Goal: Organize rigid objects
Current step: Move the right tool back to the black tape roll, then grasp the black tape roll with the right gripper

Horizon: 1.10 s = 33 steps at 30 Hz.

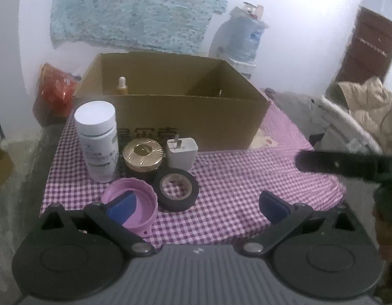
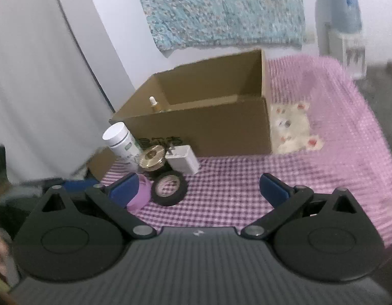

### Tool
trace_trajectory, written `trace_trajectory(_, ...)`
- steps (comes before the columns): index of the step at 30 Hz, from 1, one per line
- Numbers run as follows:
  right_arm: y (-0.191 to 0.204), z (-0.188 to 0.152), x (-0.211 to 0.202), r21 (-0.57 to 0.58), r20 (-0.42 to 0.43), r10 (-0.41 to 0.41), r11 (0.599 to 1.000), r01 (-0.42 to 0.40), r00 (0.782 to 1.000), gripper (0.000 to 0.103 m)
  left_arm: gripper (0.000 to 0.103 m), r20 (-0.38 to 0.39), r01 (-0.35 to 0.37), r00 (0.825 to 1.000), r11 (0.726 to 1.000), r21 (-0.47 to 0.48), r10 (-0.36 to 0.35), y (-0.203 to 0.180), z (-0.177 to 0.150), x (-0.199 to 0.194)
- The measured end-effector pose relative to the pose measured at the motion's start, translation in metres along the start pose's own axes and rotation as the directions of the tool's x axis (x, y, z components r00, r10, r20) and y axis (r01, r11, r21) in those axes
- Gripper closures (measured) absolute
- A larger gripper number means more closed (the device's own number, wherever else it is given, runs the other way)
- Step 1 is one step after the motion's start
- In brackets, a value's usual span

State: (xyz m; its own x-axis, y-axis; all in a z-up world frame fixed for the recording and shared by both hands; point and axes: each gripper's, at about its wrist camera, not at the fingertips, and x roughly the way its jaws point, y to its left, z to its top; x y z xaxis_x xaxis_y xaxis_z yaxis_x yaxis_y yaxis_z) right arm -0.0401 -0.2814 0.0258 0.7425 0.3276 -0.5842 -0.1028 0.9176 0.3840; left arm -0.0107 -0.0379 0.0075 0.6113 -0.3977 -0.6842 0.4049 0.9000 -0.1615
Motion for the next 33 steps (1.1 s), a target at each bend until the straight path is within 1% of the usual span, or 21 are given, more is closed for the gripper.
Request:
trace_trajectory(2, -0.006, 0.000, 0.014, 0.047, -0.023, 0.050, 0.998, -0.048, 0.999, 0.001, 0.000, 0.003, -0.045, 0.999, 0.998, 0.054, 0.045, -0.007, -0.004, 0.005)
trace_trajectory(4, -0.007, 0.000, 0.024, 0.072, -0.034, 0.079, 0.994, -0.077, 0.996, 0.001, 0.000, 0.002, -0.100, 0.995, 0.989, 0.112, 0.100, -0.015, -0.007, 0.013)
trace_trajectory(7, -0.004, 0.001, 0.042, 0.066, -0.055, 0.085, 0.994, -0.082, 0.995, 0.003, 0.001, -0.006, -0.146, 0.989, 0.973, 0.176, 0.149, -0.022, -0.010, 0.026)
trace_trajectory(9, 0.000, 0.002, 0.056, 0.061, -0.072, 0.089, 0.995, -0.084, 0.993, 0.006, 0.005, -0.008, -0.159, 0.986, 0.964, 0.212, 0.165, -0.025, -0.011, 0.034)
trace_trajectory(10, 0.001, 0.002, 0.063, 0.059, -0.079, 0.092, 0.994, -0.088, 0.993, 0.010, 0.008, -0.009, -0.163, 0.986, 0.960, 0.227, 0.169, -0.026, -0.012, 0.038)
trace_trajectory(11, 0.003, 0.002, 0.070, 0.056, -0.087, 0.096, 0.994, -0.091, 0.992, 0.012, 0.010, -0.010, -0.165, 0.985, 0.956, 0.244, 0.173, -0.028, -0.012, 0.042)
trace_trajectory(12, 0.003, 0.003, 0.076, 0.053, -0.095, 0.099, 0.994, -0.094, 0.991, 0.016, 0.011, -0.010, -0.169, 0.984, 0.952, 0.256, 0.177, -0.029, -0.012, 0.046)
trace_trajectory(13, 0.005, 0.003, 0.082, 0.049, -0.103, 0.098, 0.994, -0.094, 0.990, 0.024, 0.014, -0.010, -0.173, 0.983, 0.948, 0.267, 0.182, -0.030, -0.011, 0.050)
trace_trajectory(15, 0.008, 0.005, 0.096, 0.034, -0.123, 0.102, 0.995, -0.098, 0.987, 0.032, 0.021, -0.017, -0.185, 0.980, 0.941, 0.282, 0.198, -0.030, -0.010, 0.058)
trace_trajectory(16, 0.010, 0.005, 0.101, 0.024, -0.132, 0.102, 0.995, -0.100, 0.986, 0.038, 0.027, -0.023, -0.190, 0.979, 0.940, 0.283, 0.204, -0.029, -0.010, 0.062)
trace_trajectory(17, 0.012, 0.005, 0.108, 0.009, -0.141, 0.101, 0.995, -0.101, 0.985, 0.041, 0.030, -0.031, -0.188, 0.978, 0.941, 0.282, 0.205, -0.028, -0.009, 0.065)
trace_trajectory(19, 0.017, 0.006, 0.119, -0.026, -0.160, 0.094, 0.995, -0.100, 0.983, 0.054, 0.038, -0.050, -0.170, 0.980, 0.948, 0.270, 0.190, -0.025, -0.009, 0.070)
trace_trajectory(20, 0.020, 0.007, 0.125, -0.044, -0.170, 0.090, 0.994, -0.098, 0.981, 0.056, 0.039, -0.056, -0.162, 0.982, 0.951, 0.264, 0.183, -0.025, -0.009, 0.072)
trace_trajectory(21, 0.022, 0.007, 0.130, -0.057, -0.178, 0.087, 0.994, -0.098, 0.980, 0.058, 0.043, -0.062, -0.153, 0.983, 0.954, 0.259, 0.175, -0.024, -0.009, 0.073)
trace_trajectory(23, 0.027, 0.007, 0.139, -0.091, -0.193, 0.073, 0.992, -0.092, 0.979, 0.067, 0.048, -0.070, -0.148, 0.983, 0.955, 0.256, 0.171, -0.024, -0.010, 0.076)
trace_trajectory(24, 0.030, 0.006, 0.143, -0.111, -0.200, 0.062, 0.990, -0.085, 0.978, 0.074, 0.050, -0.071, -0.148, 0.983, 0.955, 0.256, 0.171, -0.024, -0.009, 0.078)
trace_trajectory(25, 0.032, 0.005, 0.146, -0.127, -0.207, 0.054, 0.989, -0.081, 0.977, 0.078, 0.053, -0.072, -0.148, 0.983, 0.955, 0.258, 0.171, -0.024, -0.009, 0.079)
trace_trajectory(26, 0.033, 0.004, 0.151, -0.137, -0.218, 0.049, 0.987, -0.081, 0.975, 0.080, 0.056, -0.074, -0.144, 0.983, 0.955, 0.258, 0.168, -0.024, -0.009, 0.080)
trace_trajectory(28, 0.034, 0.002, 0.157, -0.147, -0.239, 0.042, 0.986, -0.079, 0.970, 0.086, 0.059, -0.090, -0.130, 0.984, 0.960, 0.249, 0.157, -0.024, -0.009, 0.082)
trace_trajectory(33, 0.034, 0.001, 0.161, -0.162, -0.250, 0.051, 0.982, -0.094, 0.967, 0.086, 0.059, -0.087, -0.122, 0.985, 0.958, 0.261, 0.149, -0.029, -0.012, 0.084)
